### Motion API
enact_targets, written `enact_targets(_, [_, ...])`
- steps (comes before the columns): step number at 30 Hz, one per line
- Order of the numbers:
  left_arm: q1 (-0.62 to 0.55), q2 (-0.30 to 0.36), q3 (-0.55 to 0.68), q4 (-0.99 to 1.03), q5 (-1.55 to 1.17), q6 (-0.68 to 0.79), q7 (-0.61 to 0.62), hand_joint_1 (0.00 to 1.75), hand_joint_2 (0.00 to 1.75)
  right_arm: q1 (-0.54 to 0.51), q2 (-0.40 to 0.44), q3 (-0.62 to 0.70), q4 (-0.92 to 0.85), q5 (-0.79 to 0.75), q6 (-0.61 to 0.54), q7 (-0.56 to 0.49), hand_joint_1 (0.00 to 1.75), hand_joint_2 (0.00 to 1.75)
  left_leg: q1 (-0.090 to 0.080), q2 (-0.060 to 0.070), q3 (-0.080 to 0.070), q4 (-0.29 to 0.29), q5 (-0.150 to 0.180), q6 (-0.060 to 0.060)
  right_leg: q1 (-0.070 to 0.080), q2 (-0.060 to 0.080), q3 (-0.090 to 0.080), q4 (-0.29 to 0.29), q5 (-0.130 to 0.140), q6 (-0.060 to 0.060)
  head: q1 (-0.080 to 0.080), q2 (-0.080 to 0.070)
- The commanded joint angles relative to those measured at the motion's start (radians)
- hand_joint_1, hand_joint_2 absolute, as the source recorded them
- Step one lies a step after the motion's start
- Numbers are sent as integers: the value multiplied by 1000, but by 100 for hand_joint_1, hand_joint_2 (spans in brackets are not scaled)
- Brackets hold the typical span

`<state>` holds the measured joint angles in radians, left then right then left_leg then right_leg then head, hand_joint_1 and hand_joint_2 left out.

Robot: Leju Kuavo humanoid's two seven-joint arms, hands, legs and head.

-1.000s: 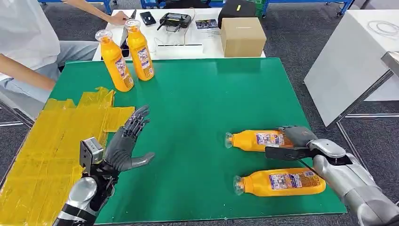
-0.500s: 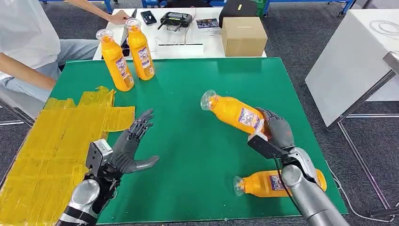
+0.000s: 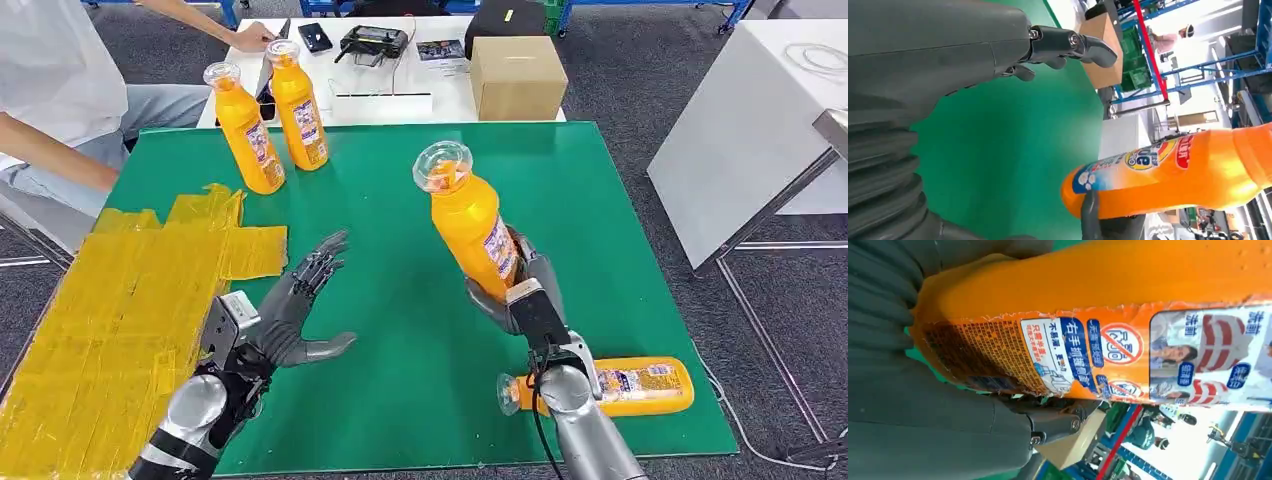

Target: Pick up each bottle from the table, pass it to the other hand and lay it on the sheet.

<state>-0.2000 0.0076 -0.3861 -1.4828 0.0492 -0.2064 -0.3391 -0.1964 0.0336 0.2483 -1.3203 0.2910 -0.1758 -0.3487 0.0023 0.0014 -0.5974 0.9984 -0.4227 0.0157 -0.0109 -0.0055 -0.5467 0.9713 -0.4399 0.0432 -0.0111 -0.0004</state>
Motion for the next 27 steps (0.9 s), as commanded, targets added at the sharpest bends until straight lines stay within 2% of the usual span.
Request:
enact_targets(1, [-77, -7, -52, 81, 21, -3, 10, 0, 175, -54, 69, 141, 100, -44, 120, 8, 175, 175, 1, 0, 1, 0, -1, -1, 1, 1, 1, 0, 0, -1, 0, 0])
enact_targets(6, [-102, -14, -65, 95, 44, 0, 15, 0, 175, -83, 103, 292, 193, -48, 182, 12, 175, 175, 2, 1, 2, -1, -1, -1, 2, 2, 2, -1, 0, -1, 0, 0])
enact_targets(11, [-101, -14, -65, 96, 44, 0, 15, 0, 175, -80, 106, 295, 195, -48, 176, 13, 175, 175, 2, 1, 3, -1, -1, -1, 2, 1, 3, -1, -1, -1, 0, 0])
enact_targets(17, [-118, -18, -70, 119, 59, 4, 11, 0, 175, -98, 96, 406, 211, -45, 227, 5, 175, 175, 1, 1, 3, -1, -1, -1, 1, 1, 3, -1, 0, -1, 0, 0])
enact_targets(26, [-122, -33, -55, 130, 85, 9, -1, 0, 175, -103, 90, 461, 225, -46, 230, 2, 175, 175, 1, -1, 3, -1, -1, -1, 1, -1, 4, -2, -1, -1, 0, 0])
enact_targets(27, [-120, -35, -52, 128, 90, 9, -3, 42, 175, -104, 89, 463, 226, -46, 229, 2, 175, 175, 1, -1, 2, 0, -1, -1, 1, 0, 2, -1, -1, -1, 0, 0])
